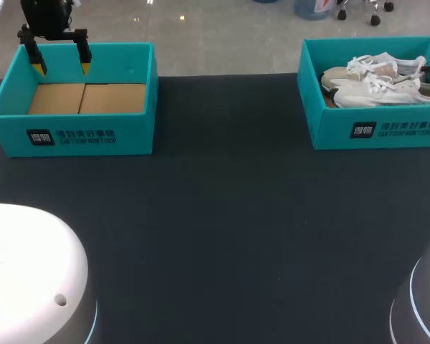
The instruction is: Take the shoe out of the shoebox, open the shoe tongue, remove and reinsert the insole, then place the shoe into the shoebox
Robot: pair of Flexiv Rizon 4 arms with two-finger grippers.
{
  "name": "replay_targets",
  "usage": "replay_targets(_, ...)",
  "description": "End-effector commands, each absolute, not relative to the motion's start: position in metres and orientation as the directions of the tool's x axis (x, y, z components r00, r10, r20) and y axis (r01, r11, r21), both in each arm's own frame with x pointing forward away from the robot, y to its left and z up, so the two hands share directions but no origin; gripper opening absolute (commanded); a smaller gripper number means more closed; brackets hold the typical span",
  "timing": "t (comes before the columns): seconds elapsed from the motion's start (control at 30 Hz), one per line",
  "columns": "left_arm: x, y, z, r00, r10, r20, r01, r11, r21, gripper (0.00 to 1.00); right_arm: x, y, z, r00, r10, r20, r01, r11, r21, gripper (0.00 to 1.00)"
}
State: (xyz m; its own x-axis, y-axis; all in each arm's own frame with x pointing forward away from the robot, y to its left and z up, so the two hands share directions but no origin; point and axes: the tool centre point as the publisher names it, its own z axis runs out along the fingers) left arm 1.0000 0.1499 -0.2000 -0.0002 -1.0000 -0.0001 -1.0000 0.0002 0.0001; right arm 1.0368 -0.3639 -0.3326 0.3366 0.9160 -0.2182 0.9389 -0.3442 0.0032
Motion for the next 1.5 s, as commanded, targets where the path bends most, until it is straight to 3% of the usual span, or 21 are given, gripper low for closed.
replay_targets(0.03, 1.0, 0.15, -0.2, 0.0, -1.0, 0.0, -1.0, 0.0, 0.0, 1.0, 1.033, -0.356, -0.292, 0.346, 0.912, -0.218, 0.935, -0.354, 0.001, 0.0)
replay_targets(0.73, 1.0, 0.15, -0.2, 0.0, -1.0, 0.0, -1.0, 0.0, 0.0, 1.0, 1.027, -0.331, -0.183, 0.366, 0.897, -0.249, 0.929, -0.366, 0.048, 0.0)
replay_targets(1.5, 1.0, 0.15, -0.2, 0.0, -1.0, 0.0, -1.0, 0.0, 0.0, 1.0, 1.026, -0.323, -0.167, 0.372, 0.897, -0.238, 0.928, -0.369, 0.056, 0.0)
